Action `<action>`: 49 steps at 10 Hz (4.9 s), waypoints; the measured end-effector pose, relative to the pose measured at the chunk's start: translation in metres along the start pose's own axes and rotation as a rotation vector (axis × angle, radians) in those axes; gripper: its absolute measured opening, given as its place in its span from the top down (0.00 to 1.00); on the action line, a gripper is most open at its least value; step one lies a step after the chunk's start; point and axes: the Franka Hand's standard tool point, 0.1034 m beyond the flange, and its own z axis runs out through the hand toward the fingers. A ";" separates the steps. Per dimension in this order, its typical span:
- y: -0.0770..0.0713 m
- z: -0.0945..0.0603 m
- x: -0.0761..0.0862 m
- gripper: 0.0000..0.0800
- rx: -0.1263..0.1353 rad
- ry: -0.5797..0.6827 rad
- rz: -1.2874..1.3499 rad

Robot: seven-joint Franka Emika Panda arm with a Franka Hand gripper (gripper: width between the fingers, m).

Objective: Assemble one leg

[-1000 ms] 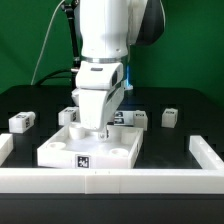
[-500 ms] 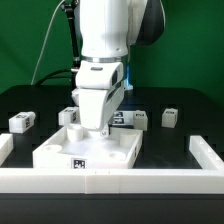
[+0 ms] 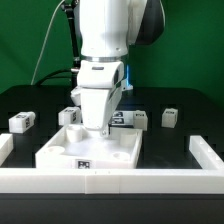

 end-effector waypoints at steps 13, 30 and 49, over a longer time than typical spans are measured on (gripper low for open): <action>0.011 0.003 0.066 0.92 -0.042 0.026 -0.202; 0.014 0.002 0.093 0.19 -0.038 0.032 -0.149; -0.031 -0.045 0.101 0.19 -0.031 0.120 1.163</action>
Offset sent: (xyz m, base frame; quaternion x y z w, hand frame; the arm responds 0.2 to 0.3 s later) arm 0.0000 0.0000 0.0000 0.0000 0.0000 0.0000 1.0000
